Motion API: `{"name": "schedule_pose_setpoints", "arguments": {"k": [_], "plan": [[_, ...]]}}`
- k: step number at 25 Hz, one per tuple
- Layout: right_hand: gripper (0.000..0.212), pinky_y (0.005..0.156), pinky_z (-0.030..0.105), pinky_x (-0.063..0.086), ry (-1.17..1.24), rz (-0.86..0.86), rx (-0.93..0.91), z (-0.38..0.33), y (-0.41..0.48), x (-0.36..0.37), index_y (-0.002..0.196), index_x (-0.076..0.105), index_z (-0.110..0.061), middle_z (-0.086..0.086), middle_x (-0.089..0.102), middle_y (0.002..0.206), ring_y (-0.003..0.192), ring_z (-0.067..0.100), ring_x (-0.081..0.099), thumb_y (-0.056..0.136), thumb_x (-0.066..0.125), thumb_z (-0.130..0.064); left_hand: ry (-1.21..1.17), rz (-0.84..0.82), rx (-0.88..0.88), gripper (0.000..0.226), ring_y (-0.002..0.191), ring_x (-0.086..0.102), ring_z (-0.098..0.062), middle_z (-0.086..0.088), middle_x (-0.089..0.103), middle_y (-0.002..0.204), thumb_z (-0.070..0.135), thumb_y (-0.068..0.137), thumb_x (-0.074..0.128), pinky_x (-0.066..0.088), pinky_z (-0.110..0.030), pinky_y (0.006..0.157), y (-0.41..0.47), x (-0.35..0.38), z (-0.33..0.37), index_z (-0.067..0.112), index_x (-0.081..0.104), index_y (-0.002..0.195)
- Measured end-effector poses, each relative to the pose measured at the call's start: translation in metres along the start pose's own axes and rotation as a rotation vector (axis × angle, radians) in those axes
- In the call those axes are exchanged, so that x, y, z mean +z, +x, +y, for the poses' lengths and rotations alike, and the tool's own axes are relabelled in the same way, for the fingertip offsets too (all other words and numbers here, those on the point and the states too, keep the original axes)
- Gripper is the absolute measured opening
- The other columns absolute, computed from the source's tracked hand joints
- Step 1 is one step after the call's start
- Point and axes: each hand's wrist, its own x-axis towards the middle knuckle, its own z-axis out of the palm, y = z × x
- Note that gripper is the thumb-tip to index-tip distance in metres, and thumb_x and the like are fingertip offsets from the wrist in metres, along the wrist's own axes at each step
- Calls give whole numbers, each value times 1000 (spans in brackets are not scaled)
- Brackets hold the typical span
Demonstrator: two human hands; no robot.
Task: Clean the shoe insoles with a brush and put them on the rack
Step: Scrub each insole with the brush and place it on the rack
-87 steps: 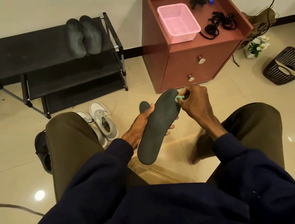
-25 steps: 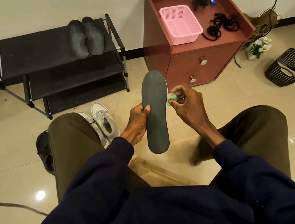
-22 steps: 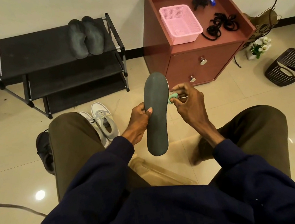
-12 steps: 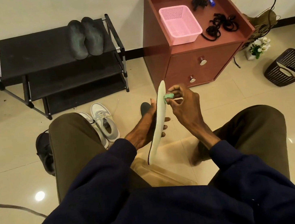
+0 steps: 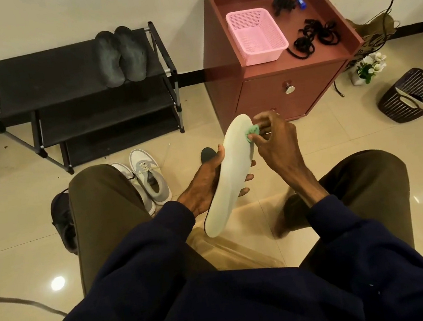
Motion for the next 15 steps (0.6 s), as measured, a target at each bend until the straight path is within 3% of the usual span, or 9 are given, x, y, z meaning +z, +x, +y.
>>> {"name": "schedule_pose_setpoints", "arguments": {"k": [2, 8, 13, 15], "plan": [[37, 70, 9, 53, 74, 88, 45, 0, 1, -3, 115, 63, -12, -7, 66, 96, 83, -1, 65, 85, 83, -15, 18, 4, -10, 61, 122, 61, -34, -13, 62, 139, 59, 104, 35, 53, -52, 97, 1, 0, -2, 16, 51, 143], [19, 81, 24, 60, 183, 247, 31, 5, -3, 5, 110, 75, -15, -10, 71, 104, 93, 1, 68, 92, 75, -17, 84, -37, -15, 59, 122, 60, -36, -17, 59, 143, 54, 102, 42, 51, -55, 99, 6, -5, -9, 15, 48, 145], [21, 88, 31, 59, 99, 28, -201, -21, -24, 26, 110, 77, -9, 5, 70, 111, 100, 11, 65, 89, 75, -6, -2, 56, 30, 61, 94, 69, -31, -16, 68, 115, 61, 101, 44, 60, -46, 76, 2, 2, -1, 13, 57, 138], [20, 89, 33, 58, 15, -64, -301, -35, -36, 35, 108, 77, -6, 7, 69, 108, 98, 18, 64, 88, 76, -5, -53, 114, 112, 59, 94, 67, -30, -12, 68, 109, 63, 101, 42, 60, -46, 79, 2, -5, 4, 16, 60, 132]]}}
